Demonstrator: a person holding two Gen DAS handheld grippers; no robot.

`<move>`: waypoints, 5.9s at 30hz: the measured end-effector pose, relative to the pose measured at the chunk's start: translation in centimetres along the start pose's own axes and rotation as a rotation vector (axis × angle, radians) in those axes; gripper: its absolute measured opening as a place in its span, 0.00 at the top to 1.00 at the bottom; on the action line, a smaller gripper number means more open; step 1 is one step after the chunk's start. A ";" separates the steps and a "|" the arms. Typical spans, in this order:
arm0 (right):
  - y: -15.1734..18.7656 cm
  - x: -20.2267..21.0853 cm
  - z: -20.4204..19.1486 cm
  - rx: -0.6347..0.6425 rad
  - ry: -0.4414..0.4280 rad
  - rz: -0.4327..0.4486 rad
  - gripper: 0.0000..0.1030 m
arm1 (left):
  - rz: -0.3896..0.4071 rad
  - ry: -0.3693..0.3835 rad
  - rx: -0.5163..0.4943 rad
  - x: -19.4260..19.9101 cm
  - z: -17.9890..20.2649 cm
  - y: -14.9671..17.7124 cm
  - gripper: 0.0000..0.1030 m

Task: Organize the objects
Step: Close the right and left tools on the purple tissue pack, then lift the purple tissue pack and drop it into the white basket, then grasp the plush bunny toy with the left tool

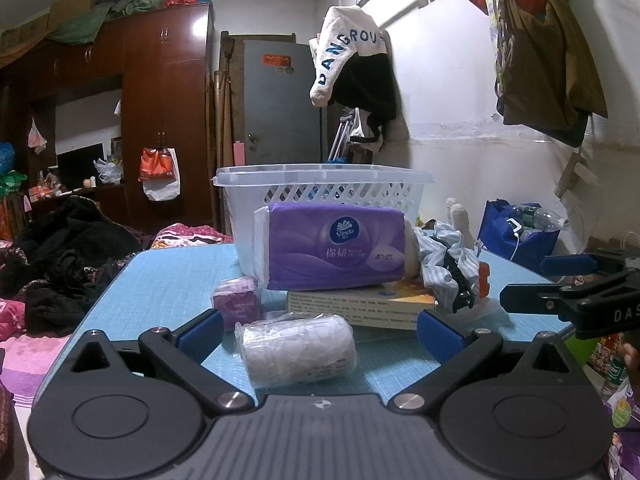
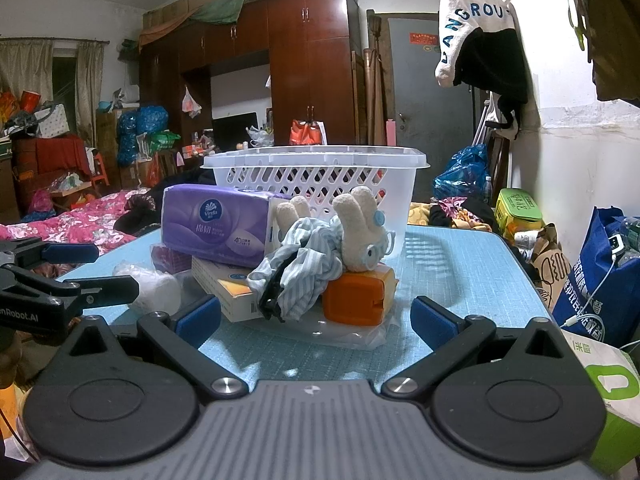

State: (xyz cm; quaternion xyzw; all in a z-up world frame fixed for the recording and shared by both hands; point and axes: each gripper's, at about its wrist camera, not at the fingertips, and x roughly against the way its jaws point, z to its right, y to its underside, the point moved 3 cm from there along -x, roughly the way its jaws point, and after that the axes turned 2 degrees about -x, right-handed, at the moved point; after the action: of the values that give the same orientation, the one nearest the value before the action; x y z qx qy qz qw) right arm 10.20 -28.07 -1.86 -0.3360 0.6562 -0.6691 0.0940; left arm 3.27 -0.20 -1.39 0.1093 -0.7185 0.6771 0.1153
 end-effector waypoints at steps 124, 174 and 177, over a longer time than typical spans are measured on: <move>-2.8 -0.2 4.4 -0.068 -0.017 0.205 0.00 | 0.079 0.243 0.113 -6.5 -2.8 -6.1 0.00; -3.3 -4.0 1.9 0.124 0.052 0.130 0.86 | -0.114 0.255 0.118 -13.7 3.8 -7.3 0.82; -3.7 -3.7 2.2 0.114 0.043 0.147 0.86 | -0.072 0.260 0.122 -12.6 3.3 -7.8 0.83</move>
State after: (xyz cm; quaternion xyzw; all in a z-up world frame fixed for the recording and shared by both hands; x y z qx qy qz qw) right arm 15.39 -27.30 0.22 -0.2669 0.6418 -0.7036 0.1477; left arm 17.65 -3.96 1.83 0.0532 -0.6509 0.7233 0.2245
